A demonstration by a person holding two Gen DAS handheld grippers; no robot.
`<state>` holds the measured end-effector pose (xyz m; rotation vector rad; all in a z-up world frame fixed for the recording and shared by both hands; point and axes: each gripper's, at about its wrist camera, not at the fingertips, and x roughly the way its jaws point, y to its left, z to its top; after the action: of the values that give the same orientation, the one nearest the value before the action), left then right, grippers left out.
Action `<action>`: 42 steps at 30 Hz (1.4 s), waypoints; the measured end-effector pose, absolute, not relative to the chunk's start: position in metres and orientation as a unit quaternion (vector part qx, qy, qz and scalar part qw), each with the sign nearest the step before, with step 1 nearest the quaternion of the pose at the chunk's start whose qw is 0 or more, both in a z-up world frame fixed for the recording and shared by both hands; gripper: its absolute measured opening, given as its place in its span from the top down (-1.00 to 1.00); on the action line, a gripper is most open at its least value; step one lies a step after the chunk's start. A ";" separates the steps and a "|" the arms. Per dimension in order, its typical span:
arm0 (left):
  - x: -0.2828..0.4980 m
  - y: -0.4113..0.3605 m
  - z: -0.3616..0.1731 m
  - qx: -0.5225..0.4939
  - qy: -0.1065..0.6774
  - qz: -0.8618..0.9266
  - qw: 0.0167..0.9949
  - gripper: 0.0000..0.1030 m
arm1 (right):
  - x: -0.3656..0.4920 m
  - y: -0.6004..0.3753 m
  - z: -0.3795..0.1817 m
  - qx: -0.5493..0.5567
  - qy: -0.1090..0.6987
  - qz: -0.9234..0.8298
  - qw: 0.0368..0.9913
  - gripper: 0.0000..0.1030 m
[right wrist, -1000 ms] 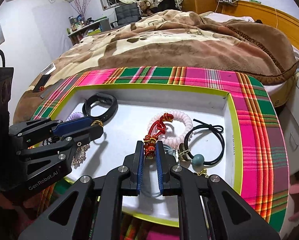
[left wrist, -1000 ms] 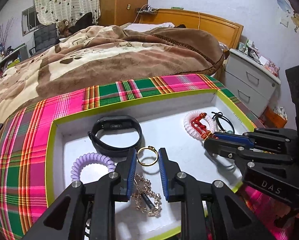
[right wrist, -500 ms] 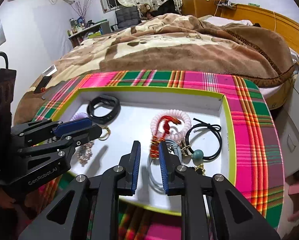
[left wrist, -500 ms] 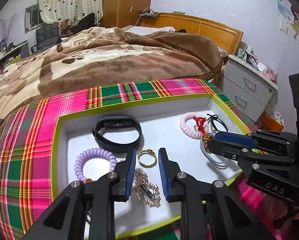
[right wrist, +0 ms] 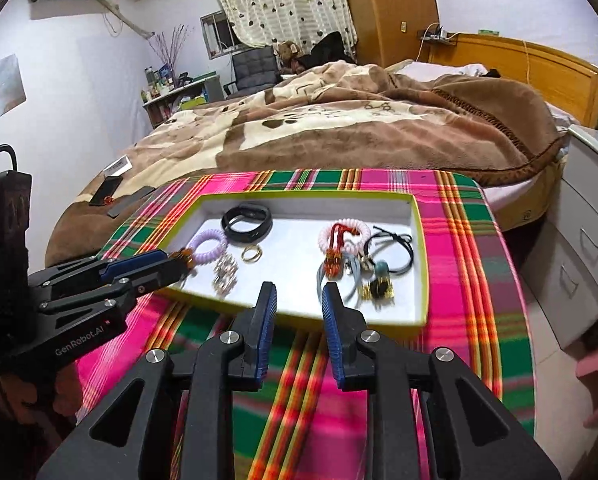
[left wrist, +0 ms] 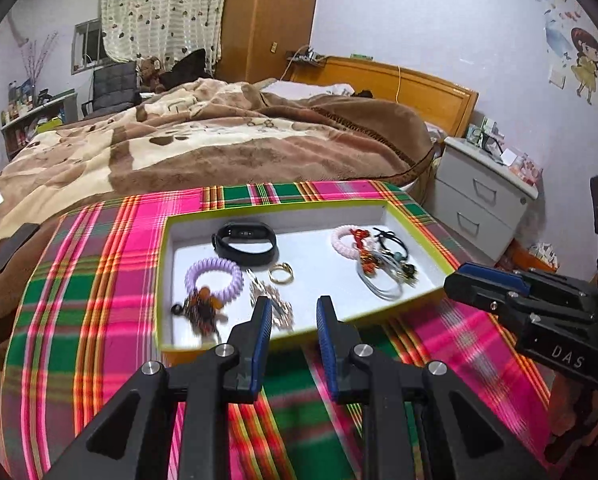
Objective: Organize jewelry
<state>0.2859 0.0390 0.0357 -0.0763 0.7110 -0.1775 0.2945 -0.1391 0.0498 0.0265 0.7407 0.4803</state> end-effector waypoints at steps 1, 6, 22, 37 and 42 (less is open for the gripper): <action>0.278 0.038 0.038 -0.036 0.343 -0.085 0.935 0.56 | 0.287 -0.140 0.051 0.012 0.355 0.232 0.906 0.53; 0.234 0.033 0.047 -0.032 0.324 -0.074 0.943 0.56 | 0.246 -0.147 0.055 0.013 0.337 0.222 0.915 0.53; 0.130 0.013 0.036 -0.008 0.299 -0.032 0.954 0.56 | 0.145 -0.157 0.047 -0.008 0.306 0.197 0.931 0.52; 0.066 0.007 0.026 -0.001 0.275 -0.017 0.961 0.56 | 0.090 -0.159 0.035 -0.017 0.283 0.189 0.940 0.20; 0.061 0.006 0.025 0.002 0.271 -0.013 0.963 0.56 | 0.086 -0.157 0.035 -0.023 0.281 0.187 0.941 0.20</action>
<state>0.0614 0.0058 0.0253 0.0044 0.5485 -0.0258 0.0862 -0.1569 0.0346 -0.0476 0.5731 0.3812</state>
